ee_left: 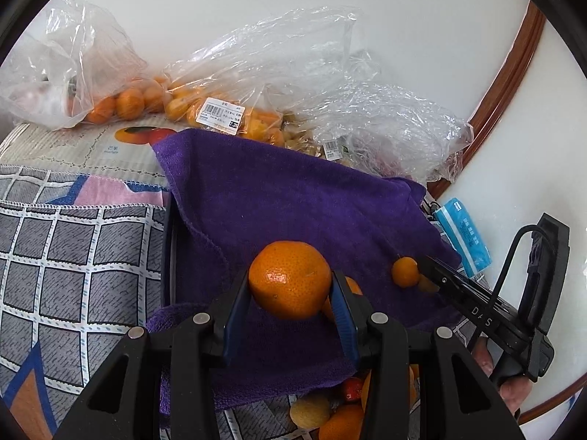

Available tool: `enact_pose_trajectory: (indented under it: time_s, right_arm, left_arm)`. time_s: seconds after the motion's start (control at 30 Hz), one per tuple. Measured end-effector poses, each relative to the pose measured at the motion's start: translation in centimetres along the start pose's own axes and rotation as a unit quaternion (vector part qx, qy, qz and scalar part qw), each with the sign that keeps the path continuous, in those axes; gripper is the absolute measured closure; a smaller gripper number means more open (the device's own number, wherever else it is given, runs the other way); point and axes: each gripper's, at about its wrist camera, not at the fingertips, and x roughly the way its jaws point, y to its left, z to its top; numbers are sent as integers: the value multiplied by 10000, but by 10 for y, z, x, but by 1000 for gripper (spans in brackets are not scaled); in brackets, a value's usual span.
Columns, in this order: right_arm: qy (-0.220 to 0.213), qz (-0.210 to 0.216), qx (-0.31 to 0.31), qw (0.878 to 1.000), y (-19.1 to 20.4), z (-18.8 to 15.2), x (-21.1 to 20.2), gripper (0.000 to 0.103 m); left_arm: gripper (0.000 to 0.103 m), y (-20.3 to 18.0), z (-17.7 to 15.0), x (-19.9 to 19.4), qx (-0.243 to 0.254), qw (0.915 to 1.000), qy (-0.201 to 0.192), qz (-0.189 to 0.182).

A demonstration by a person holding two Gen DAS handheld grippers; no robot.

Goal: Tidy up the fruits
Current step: 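Open both tools to drop the yellow citrus and large orange onto the towel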

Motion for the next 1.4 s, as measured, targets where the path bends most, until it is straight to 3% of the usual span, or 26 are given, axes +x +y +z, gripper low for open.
enact_pose_trajectory:
  time_s: [0.37, 0.5, 0.7, 1.03, 1.2, 1.4]
  right_arm:
    - [30, -11, -69, 10000, 3, -1, -1, 71]
    - [3, -144, -124, 9998, 5, -2, -1, 59]
    - [-159, -239, -245, 9993, 10, -3, -5, 44]
    - [-560, -412, -331, 9970, 17, -1, -21, 44]
    - [-543, -537, -147, 9970, 14, 9, -39, 44]
    - [-546, -677, 129, 9961, 8, 6, -75, 43]
  left_arm:
    - [62, -7, -4, 3, 301, 9992, -18, 252]
    - [59, -7, -3, 0, 291, 9994, -53, 195]
    - [45, -9, -3, -9, 324, 9987, -337, 221]
    - [46, -18, -4, -17, 506, 9965, -569, 347]
    - [46, -24, -2, -27, 615, 9953, -681, 322]
    - [48, -38, 2, -52, 739, 9939, -817, -38]
